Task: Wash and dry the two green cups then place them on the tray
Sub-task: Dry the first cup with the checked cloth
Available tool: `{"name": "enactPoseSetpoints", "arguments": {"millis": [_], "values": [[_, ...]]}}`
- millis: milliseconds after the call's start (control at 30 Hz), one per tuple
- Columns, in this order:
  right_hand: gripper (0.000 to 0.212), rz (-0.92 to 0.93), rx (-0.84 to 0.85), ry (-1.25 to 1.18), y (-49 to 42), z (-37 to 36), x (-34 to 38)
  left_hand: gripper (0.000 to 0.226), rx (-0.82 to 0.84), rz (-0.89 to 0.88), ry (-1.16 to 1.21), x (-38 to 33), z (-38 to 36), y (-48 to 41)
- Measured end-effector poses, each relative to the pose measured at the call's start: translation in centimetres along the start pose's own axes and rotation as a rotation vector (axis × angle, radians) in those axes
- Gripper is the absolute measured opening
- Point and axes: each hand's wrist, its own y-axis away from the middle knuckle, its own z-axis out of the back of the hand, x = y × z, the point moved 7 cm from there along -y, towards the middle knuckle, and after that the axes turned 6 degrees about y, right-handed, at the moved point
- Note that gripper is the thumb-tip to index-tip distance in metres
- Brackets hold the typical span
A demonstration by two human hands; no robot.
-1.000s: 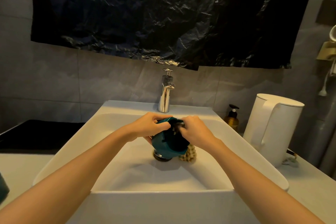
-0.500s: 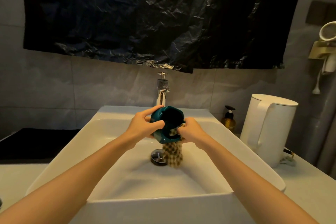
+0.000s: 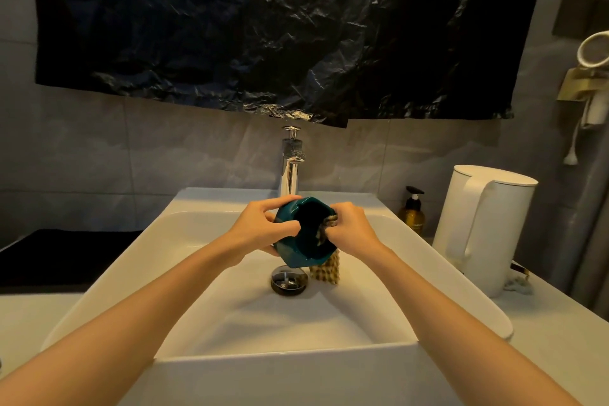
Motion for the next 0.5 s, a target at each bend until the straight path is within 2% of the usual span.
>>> {"name": "enactPoseSetpoints", "arguments": {"millis": [67,200,300,367,433,500], "values": [[0.014,0.054,-0.037,0.114,0.1,0.3,0.4,0.046,0.022,0.015,-0.019,0.0,-0.1,0.0],[0.025,0.098,-0.001,0.291,0.0,0.0,0.5,0.042,0.033,0.038,-0.040,0.0,0.1,-0.1],[0.020,0.117,0.148,0.192,0.0,-1.3,0.3,0.042,0.020,0.046,-0.042,0.1,0.4,-0.1],[0.027,0.126,0.212,0.119,0.3,-1.9,0.4,0.042,0.031,0.052,-0.058,0.2,0.3,0.0],[0.033,0.135,0.164,0.114,0.3,-1.6,0.5,0.043,0.058,0.059,-0.067,0.4,0.0,0.1],[0.025,0.162,0.084,0.163,0.1,-1.1,0.6,0.045,0.082,0.067,-0.074,0.4,-0.3,0.2]]}}
